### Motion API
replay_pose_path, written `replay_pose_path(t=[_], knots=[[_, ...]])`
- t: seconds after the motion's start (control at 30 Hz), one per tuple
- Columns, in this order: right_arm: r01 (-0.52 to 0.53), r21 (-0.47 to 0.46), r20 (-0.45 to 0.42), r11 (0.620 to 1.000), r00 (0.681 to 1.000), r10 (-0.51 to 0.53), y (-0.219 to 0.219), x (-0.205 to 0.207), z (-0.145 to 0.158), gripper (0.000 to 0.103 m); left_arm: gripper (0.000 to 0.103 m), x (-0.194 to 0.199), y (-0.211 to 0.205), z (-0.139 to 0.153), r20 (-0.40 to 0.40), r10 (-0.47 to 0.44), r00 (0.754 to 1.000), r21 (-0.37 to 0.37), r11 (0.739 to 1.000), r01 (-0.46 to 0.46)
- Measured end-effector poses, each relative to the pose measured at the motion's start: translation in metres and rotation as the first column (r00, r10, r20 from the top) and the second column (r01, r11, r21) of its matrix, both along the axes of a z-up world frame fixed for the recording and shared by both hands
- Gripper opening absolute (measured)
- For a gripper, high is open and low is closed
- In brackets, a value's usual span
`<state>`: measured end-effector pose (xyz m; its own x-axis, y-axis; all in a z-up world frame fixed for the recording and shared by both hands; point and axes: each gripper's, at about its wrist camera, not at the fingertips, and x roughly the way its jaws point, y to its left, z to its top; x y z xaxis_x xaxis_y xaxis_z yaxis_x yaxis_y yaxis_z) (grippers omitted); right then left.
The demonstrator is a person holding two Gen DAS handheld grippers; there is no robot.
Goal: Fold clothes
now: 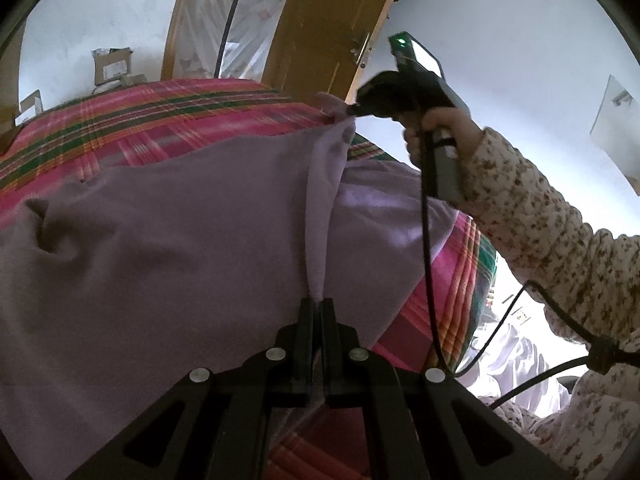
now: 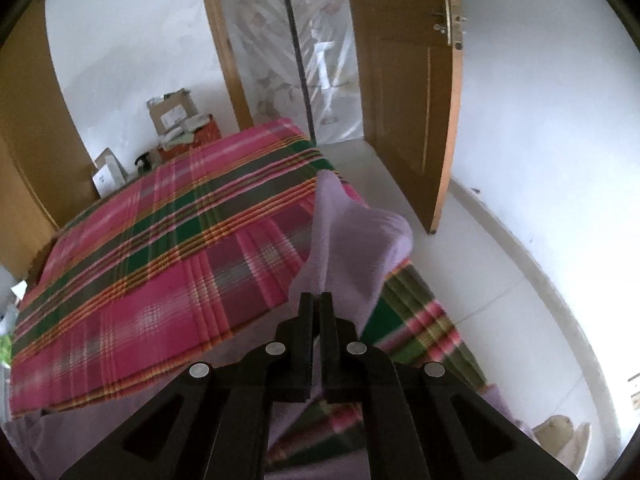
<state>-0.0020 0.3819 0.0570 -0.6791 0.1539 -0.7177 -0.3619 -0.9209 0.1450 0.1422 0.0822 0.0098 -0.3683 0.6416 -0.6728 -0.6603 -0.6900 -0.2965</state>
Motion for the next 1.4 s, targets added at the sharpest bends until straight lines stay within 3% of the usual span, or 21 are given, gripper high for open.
replay_pose_path(t=[0.5, 0.7, 0.8, 0.87, 1.07, 1.27, 1.3, 1.37, 1.4], knots=[[0.055, -0.126, -0.034, 0.991, 0.998, -0.06, 0.047, 0.039, -0.021, 0.003, 0.003, -0.002, 0.009, -0.001, -0.009, 0.027, 1.0, -0.056, 0.998, -0.027], [-0.005, -0.215, -0.071, 0.977, 0.997, -0.01, 0.058, 0.04, -0.03, 0.007, 0.003, -0.004, 0.012, -0.002, -0.003, 0.036, 0.999, -0.063, 0.997, -0.036], [-0.027, -0.254, -0.087, 0.967, 0.996, 0.005, 0.063, 0.037, -0.032, 0.015, 0.003, -0.004, 0.013, -0.003, 0.0, 0.038, 0.999, -0.065, 0.997, -0.038], [-0.045, -0.279, -0.104, 0.959, 0.994, 0.016, 0.065, 0.036, -0.032, 0.03, 0.003, -0.004, 0.014, -0.004, 0.002, 0.038, 0.999, -0.068, 0.997, -0.037], [-0.094, -0.274, -0.126, 0.957, 0.99, 0.061, 0.066, 0.025, -0.029, 0.035, 0.003, -0.002, 0.013, -0.006, 0.005, 0.041, 0.999, -0.073, 0.996, -0.041], [-0.088, -0.267, -0.09, 0.96, 0.994, 0.066, 0.065, 0.012, -0.035, 0.033, 0.003, -0.002, 0.016, -0.006, 0.009, 0.046, 0.999, -0.082, 0.996, -0.045], [-0.09, -0.276, -0.085, 0.957, 0.994, 0.069, 0.066, 0.011, -0.037, 0.03, 0.003, -0.002, 0.016, -0.006, 0.01, 0.047, 0.999, -0.083, 0.995, -0.046], [-0.088, -0.29, -0.074, 0.953, 0.995, 0.069, 0.067, 0.01, -0.04, 0.009, 0.003, -0.002, 0.016, -0.006, 0.009, 0.048, 0.999, -0.086, 0.995, -0.047], [-0.087, -0.296, -0.069, 0.951, 0.995, 0.069, 0.067, 0.009, -0.041, 0.008, 0.003, -0.001, 0.016, -0.005, 0.008, 0.05, 0.999, -0.086, 0.995, -0.049]])
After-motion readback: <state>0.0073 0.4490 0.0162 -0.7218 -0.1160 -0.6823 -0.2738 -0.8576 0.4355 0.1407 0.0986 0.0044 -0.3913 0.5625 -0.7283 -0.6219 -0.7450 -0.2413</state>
